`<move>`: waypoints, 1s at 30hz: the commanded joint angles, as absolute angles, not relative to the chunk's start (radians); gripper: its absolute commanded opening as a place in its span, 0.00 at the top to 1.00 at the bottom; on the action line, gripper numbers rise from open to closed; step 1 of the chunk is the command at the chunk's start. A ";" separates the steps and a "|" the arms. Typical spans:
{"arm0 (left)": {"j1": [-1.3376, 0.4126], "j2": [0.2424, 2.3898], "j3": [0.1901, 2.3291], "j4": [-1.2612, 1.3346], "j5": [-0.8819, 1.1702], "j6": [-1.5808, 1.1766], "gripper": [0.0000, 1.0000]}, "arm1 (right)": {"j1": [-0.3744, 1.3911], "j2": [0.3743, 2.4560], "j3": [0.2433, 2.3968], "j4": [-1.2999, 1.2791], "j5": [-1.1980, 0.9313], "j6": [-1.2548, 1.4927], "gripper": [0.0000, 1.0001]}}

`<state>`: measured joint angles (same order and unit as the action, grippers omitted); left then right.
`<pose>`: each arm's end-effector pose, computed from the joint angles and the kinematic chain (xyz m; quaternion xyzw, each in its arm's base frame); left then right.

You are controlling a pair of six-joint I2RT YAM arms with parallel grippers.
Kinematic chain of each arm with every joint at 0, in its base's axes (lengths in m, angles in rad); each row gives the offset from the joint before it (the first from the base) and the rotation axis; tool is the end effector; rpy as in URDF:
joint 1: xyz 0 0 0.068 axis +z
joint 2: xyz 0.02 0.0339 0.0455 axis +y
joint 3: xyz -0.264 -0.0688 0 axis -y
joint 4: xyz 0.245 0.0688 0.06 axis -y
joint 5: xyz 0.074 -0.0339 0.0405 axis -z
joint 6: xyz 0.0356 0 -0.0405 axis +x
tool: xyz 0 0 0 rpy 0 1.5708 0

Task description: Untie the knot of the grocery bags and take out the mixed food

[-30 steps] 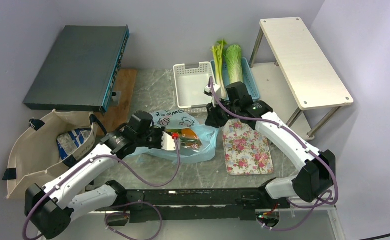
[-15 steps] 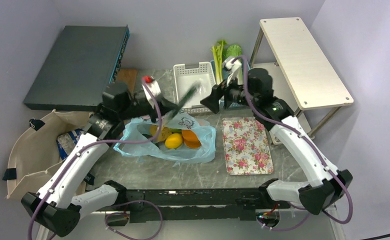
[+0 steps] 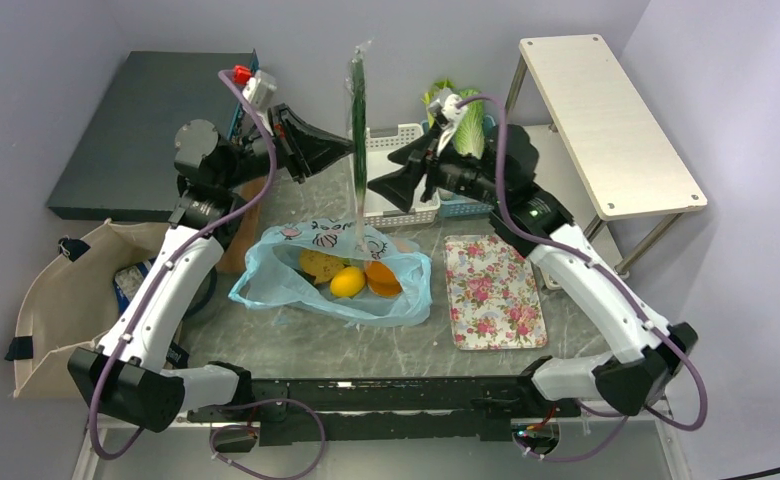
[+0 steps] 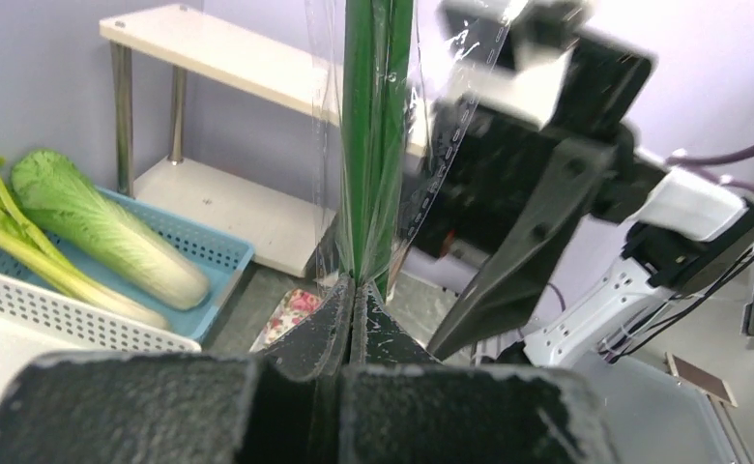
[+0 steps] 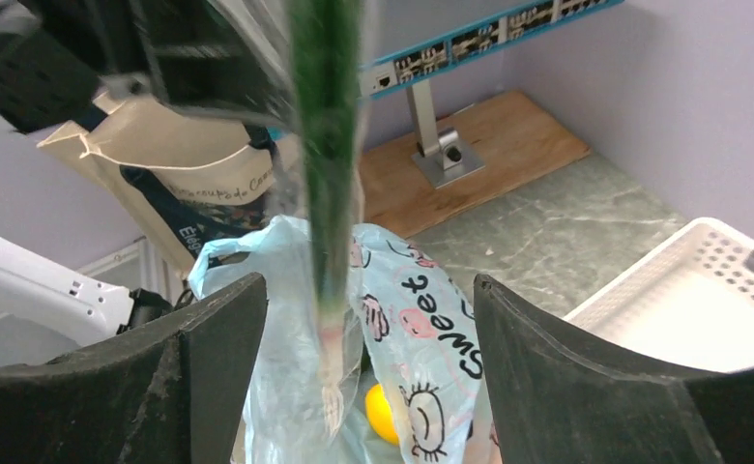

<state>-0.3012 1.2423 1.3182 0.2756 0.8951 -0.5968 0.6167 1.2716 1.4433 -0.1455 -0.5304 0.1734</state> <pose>0.2448 -0.1051 0.4749 0.2749 0.5628 -0.5440 0.5583 0.2164 0.1755 0.4695 -0.3312 0.6156 0.4348 0.5676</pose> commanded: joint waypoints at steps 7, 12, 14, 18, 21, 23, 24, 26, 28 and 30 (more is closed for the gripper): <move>-0.303 1.209 1.395 0.323 0.878 -0.729 1.00 | 0.681 1.360 1.476 -0.029 -0.507 0.211 0.60; -0.300 1.201 1.375 0.332 0.855 -0.743 1.00 | 0.682 1.344 1.473 0.025 -0.535 0.222 1.00; -0.296 1.206 1.374 0.340 0.852 -0.749 1.00 | 0.681 1.335 1.471 0.030 -0.544 0.221 1.00; -0.284 1.213 1.372 0.323 0.831 -0.751 0.97 | 0.681 1.313 1.466 0.010 -0.529 0.196 1.00; -0.275 1.213 1.361 0.320 0.822 -0.739 0.61 | 0.676 1.292 1.463 -0.038 -0.481 0.176 1.00; -0.275 1.212 1.365 0.290 0.801 -0.711 0.17 | 0.664 1.284 1.465 -0.071 -0.455 0.179 1.00; -0.275 1.212 1.369 0.267 0.791 -0.684 0.03 | 0.652 1.285 1.473 -0.091 -0.449 0.189 1.00; -0.271 1.206 1.369 0.244 0.773 -0.643 0.01 | 0.602 1.289 1.478 -0.118 -0.447 0.218 1.00; -0.270 1.203 1.375 0.211 0.774 -0.592 0.01 | 0.536 1.295 1.475 -0.127 -0.456 0.237 1.00; -0.267 1.195 1.377 0.144 0.757 -0.521 0.01 | 0.478 1.323 1.509 -0.183 -0.411 0.202 1.00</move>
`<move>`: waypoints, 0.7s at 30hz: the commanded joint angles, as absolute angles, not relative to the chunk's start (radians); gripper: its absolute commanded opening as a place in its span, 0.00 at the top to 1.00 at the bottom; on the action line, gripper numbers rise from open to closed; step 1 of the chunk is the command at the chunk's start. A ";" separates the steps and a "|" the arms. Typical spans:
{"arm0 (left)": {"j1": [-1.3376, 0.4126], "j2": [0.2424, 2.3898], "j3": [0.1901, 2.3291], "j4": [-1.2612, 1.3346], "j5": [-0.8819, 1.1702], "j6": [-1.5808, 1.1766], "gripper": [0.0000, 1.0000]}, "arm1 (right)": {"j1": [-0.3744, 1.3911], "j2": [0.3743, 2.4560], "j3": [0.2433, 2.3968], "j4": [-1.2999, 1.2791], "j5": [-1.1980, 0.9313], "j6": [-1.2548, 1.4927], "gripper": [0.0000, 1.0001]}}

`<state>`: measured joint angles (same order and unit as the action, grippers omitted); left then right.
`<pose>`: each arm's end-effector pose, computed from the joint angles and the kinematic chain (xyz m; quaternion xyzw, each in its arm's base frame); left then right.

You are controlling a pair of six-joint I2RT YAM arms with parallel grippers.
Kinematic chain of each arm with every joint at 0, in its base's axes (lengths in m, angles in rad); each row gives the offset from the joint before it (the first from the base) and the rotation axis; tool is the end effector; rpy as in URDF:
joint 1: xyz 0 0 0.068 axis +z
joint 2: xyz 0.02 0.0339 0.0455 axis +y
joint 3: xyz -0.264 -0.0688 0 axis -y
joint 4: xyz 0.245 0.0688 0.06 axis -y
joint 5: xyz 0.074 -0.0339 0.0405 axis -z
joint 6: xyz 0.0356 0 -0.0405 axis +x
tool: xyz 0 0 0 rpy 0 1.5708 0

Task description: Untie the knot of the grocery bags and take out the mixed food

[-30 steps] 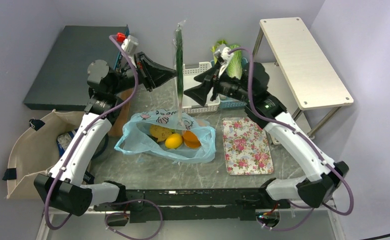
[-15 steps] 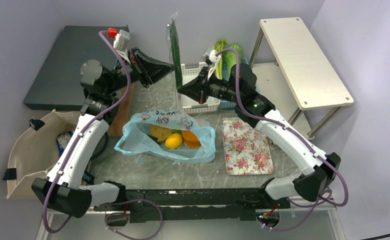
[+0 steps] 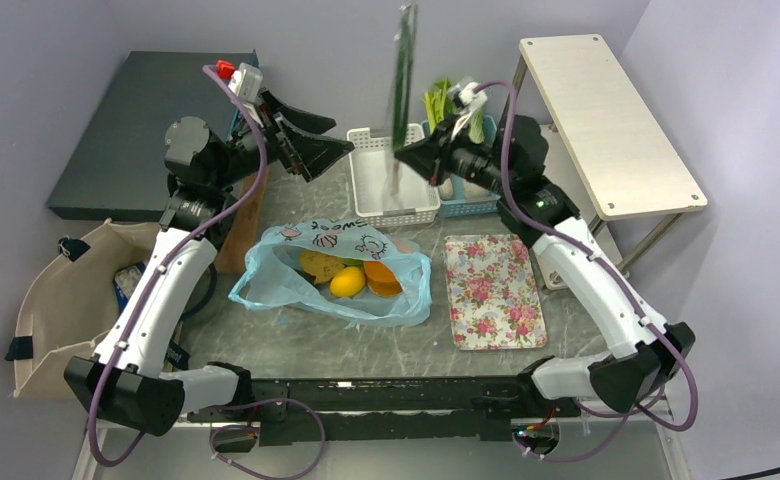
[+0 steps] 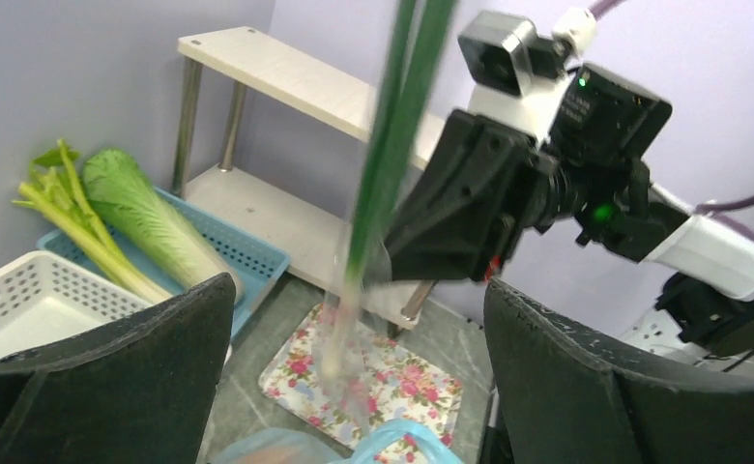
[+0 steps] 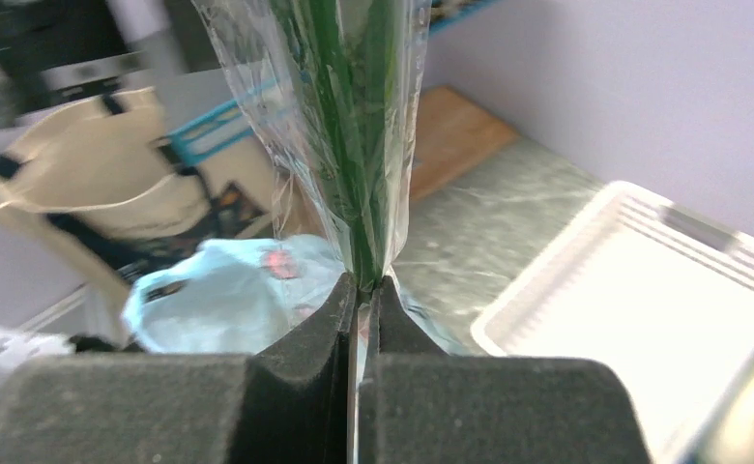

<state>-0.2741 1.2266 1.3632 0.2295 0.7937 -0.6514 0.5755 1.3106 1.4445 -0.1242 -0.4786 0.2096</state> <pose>0.2414 -0.0942 0.4902 0.2148 0.5730 -0.5352 0.5823 0.2364 0.1729 0.4618 -0.2900 0.6416 0.4182 0.5740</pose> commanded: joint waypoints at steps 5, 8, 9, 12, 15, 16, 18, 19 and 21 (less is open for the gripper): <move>-0.261 1.185 1.394 -0.054 0.738 -0.339 0.01 | 0.378 1.451 1.636 -0.345 -0.183 -0.034 1.00; -0.259 1.158 1.361 -0.092 0.728 -0.269 0.01 | 0.311 1.550 1.700 -0.394 -0.065 -0.092 1.00; -0.259 1.151 1.352 -0.101 0.724 -0.254 0.01 | 0.290 1.587 1.726 -0.413 -0.037 -0.093 1.00; -0.259 1.139 1.338 -0.135 0.716 -0.220 0.01 | 0.239 1.684 1.762 -0.414 -0.003 -0.074 1.00; -0.259 1.127 1.322 -0.156 0.704 -0.194 0.01 | 0.211 1.732 1.707 -0.268 -0.003 -0.078 1.00; -0.259 1.124 1.319 -0.163 0.699 -0.187 0.01 | 0.207 1.752 1.697 -0.231 -0.007 -0.076 1.00; -0.258 1.119 1.311 -0.179 0.696 -0.171 0.01 | 0.200 1.809 1.708 -0.193 -0.010 -0.056 1.00; -0.258 1.116 1.308 -0.192 0.693 -0.155 0.01 | 0.195 1.849 1.722 -0.177 -0.016 -0.041 1.00; -0.258 1.106 1.300 -0.227 0.680 -0.120 0.01 | 0.185 1.900 1.741 -0.146 -0.042 -0.018 1.00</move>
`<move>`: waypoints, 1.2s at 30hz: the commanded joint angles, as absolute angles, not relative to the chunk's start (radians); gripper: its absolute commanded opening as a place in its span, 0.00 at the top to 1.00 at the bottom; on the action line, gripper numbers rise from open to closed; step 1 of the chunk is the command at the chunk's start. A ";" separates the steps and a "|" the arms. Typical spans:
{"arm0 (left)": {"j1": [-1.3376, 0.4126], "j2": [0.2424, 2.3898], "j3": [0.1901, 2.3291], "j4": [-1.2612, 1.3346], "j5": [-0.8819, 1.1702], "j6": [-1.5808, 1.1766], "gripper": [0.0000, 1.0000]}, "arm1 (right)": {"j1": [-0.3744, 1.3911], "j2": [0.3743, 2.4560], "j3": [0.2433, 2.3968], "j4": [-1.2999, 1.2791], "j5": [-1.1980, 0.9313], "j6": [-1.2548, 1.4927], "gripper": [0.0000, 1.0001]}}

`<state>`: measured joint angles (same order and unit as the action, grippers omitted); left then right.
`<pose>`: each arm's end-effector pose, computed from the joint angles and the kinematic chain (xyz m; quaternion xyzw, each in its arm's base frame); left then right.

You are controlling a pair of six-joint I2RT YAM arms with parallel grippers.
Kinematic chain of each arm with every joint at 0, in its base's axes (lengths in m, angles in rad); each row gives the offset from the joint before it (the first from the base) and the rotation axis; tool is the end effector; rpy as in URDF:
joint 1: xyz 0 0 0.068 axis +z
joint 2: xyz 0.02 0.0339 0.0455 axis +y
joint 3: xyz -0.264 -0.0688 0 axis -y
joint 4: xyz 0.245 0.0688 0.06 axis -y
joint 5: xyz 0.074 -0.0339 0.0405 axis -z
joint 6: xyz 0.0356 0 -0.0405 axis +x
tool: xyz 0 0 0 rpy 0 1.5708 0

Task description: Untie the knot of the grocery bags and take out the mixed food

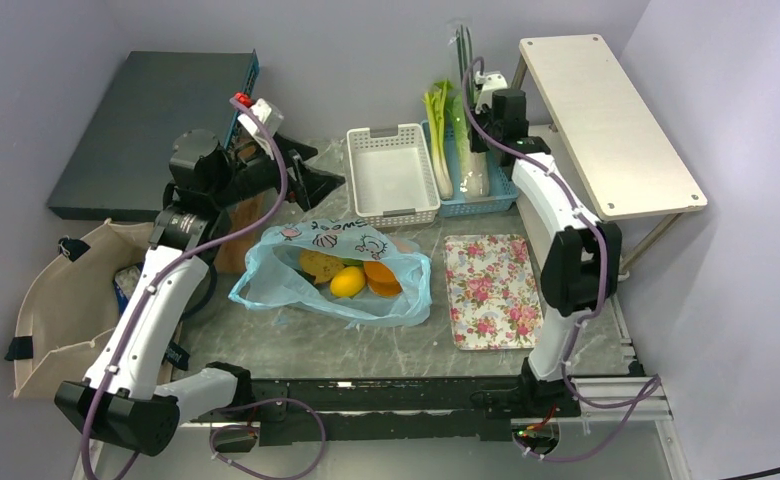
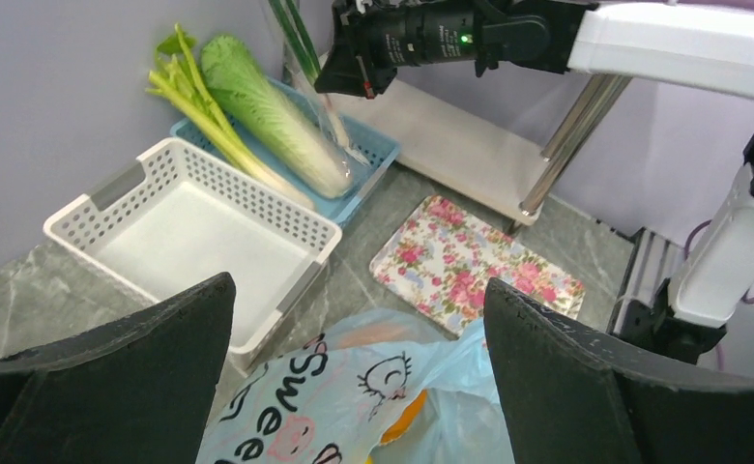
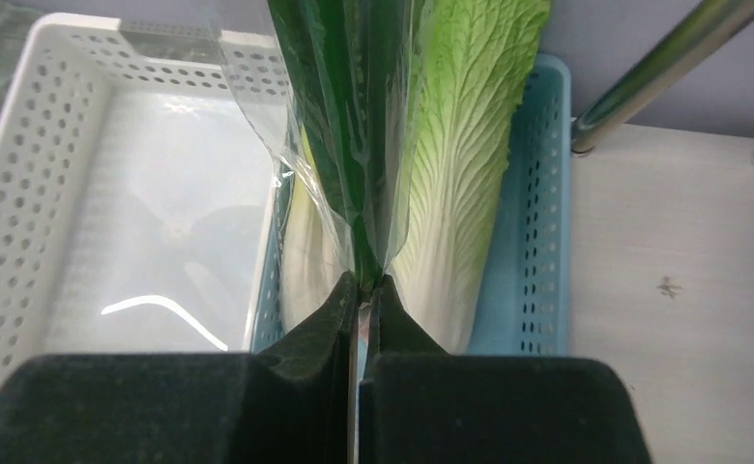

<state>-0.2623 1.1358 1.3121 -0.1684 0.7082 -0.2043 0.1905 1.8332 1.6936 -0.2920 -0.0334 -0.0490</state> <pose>0.2262 -0.0847 0.4558 0.2652 0.6532 -0.3915 0.5914 0.4308 0.0843 0.3479 -0.1095 0.8349 0.0521 0.5369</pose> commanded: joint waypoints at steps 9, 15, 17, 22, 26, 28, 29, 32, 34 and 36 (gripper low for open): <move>-0.257 0.981 1.144 -0.402 0.709 0.267 0.01 | 0.165 2.065 1.807 -0.116 -0.119 0.036 1.00; -0.259 0.905 1.074 -0.687 0.795 0.668 0.01 | 0.146 2.071 1.801 -0.149 -0.130 0.046 0.59; -0.260 0.890 1.060 -0.778 0.809 0.798 0.01 | 0.146 2.049 1.792 -0.162 -0.152 0.037 0.50; -0.278 0.902 1.046 -0.934 0.809 1.037 0.20 | 0.147 1.946 1.757 -0.218 -0.288 0.044 0.31; -0.308 0.924 1.024 -0.907 0.776 1.062 0.43 | 0.166 1.791 1.656 -0.264 -0.501 0.012 0.21; -0.339 0.935 1.004 -0.874 0.744 1.073 0.54 | 0.183 1.721 1.614 -0.332 -0.635 -0.019 0.17; -0.361 0.941 0.987 -0.864 0.713 1.087 0.58 | 0.205 1.687 1.605 -0.391 -0.701 -0.051 0.16; -0.414 0.948 0.918 -0.837 0.637 1.148 0.61 | 0.282 1.620 1.575 -0.564 -0.769 -0.142 0.15; -0.429 0.947 0.872 -0.823 0.599 1.183 0.61 | 0.367 1.553 1.520 -0.633 -0.765 -0.196 0.15; -0.437 0.957 0.844 -0.833 0.584 1.212 0.61 | 0.440 1.499 1.466 -0.657 -0.746 -0.225 0.14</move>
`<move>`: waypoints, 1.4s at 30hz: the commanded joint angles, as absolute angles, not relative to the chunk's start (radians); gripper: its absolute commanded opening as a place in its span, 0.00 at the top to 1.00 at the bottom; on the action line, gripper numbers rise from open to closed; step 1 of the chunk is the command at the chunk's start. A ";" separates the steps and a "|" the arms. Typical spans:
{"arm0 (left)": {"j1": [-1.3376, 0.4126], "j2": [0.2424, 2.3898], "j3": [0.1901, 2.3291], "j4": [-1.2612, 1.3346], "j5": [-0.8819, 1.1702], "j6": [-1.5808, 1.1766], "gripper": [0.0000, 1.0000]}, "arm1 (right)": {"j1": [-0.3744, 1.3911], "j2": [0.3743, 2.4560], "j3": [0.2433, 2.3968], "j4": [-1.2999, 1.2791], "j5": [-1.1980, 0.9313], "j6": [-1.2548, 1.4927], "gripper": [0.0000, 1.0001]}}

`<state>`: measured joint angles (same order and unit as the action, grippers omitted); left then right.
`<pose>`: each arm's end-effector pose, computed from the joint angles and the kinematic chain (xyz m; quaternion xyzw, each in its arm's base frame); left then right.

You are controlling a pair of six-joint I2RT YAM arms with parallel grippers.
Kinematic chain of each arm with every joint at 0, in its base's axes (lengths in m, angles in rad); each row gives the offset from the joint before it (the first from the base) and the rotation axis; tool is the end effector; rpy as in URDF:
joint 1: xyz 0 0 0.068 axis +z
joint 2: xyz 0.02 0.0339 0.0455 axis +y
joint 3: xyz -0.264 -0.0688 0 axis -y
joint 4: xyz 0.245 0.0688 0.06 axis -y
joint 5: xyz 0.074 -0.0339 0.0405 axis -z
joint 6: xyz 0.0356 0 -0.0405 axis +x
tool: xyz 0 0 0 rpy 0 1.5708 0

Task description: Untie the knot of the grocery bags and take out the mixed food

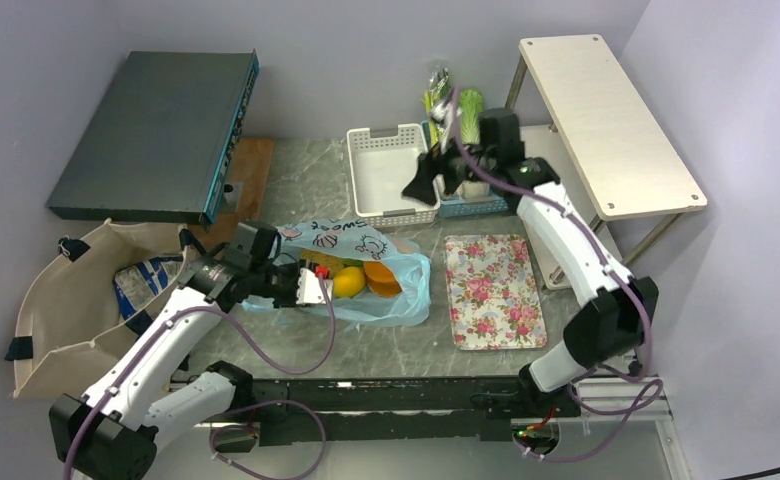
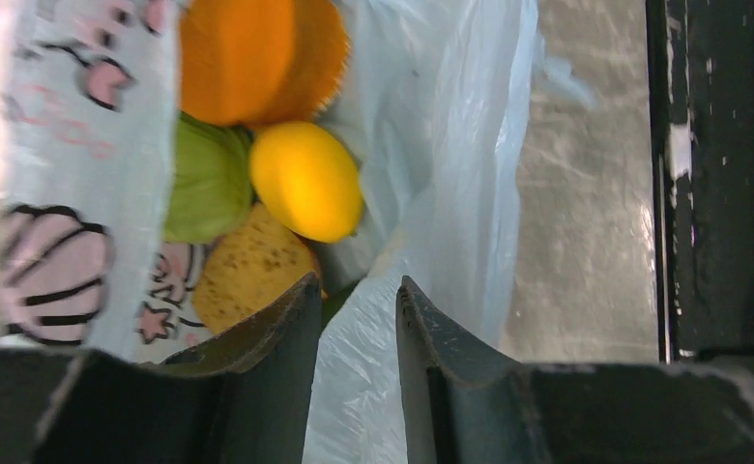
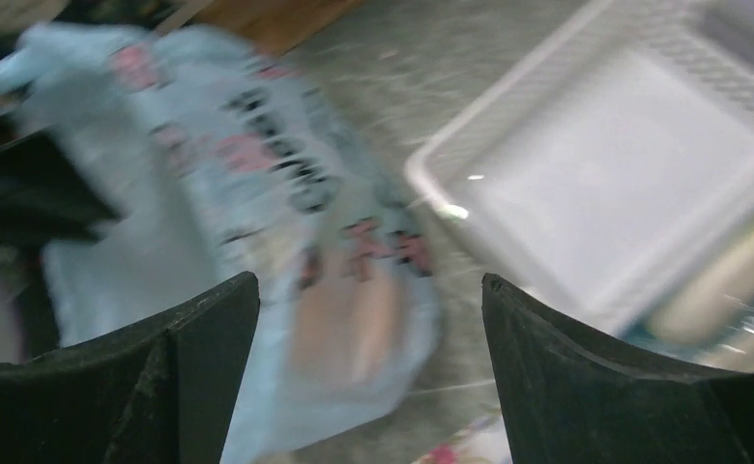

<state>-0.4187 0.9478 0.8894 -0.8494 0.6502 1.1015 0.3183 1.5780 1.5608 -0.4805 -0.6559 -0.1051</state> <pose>0.1530 -0.0917 0.2928 0.6927 0.5778 -0.1813 0.3917 0.3329 0.1326 0.3845 -0.3319 0.7609 0.3268 0.4517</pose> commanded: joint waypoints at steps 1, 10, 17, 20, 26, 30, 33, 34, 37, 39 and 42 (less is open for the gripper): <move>-0.443 0.967 0.836 -0.849 0.579 1.225 0.62 | 0.473 1.478 1.439 -0.662 -0.732 -0.230 0.14; -0.487 0.942 0.703 -0.874 0.543 1.281 0.68 | 0.649 1.409 1.300 -0.655 -0.503 -0.303 0.13; -0.586 0.925 0.654 -0.879 0.548 1.215 0.68 | 0.694 1.413 1.233 -0.664 -0.442 -0.364 0.18; -0.645 0.908 0.619 -0.868 0.528 1.195 0.66 | 0.698 1.395 1.198 -0.651 -0.424 -0.376 0.22; -0.697 0.955 0.625 -0.791 0.453 1.107 0.60 | 0.699 1.347 1.150 -0.634 -0.431 -0.390 0.25; -0.715 0.977 0.644 -0.755 0.435 1.097 0.58 | 0.697 1.307 1.122 -0.613 -0.439 -0.384 0.24; -0.733 0.955 0.687 -0.676 0.450 1.023 0.51 | 0.697 1.279 1.118 -0.589 -0.432 -0.379 0.24; -0.733 0.953 0.706 -0.650 0.456 0.975 0.47 | 0.697 1.272 1.121 -0.583 -0.427 -0.374 0.24; -0.727 0.976 0.763 -0.563 0.438 0.830 0.44 | 0.695 1.257 1.134 -0.564 -0.425 -0.355 0.24; -0.712 1.008 0.785 -0.520 0.416 0.779 0.44 | 0.695 1.258 1.141 -0.553 -0.418 -0.343 0.24; -0.649 1.087 0.827 -0.467 0.396 0.736 0.48 | 0.696 1.271 1.145 -0.533 -0.380 -0.329 0.20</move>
<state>-0.7082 1.0088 0.7670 -0.5854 0.4206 0.8635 0.6956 1.2835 1.1187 -0.6025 -0.4213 -0.3511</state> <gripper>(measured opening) 0.540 0.773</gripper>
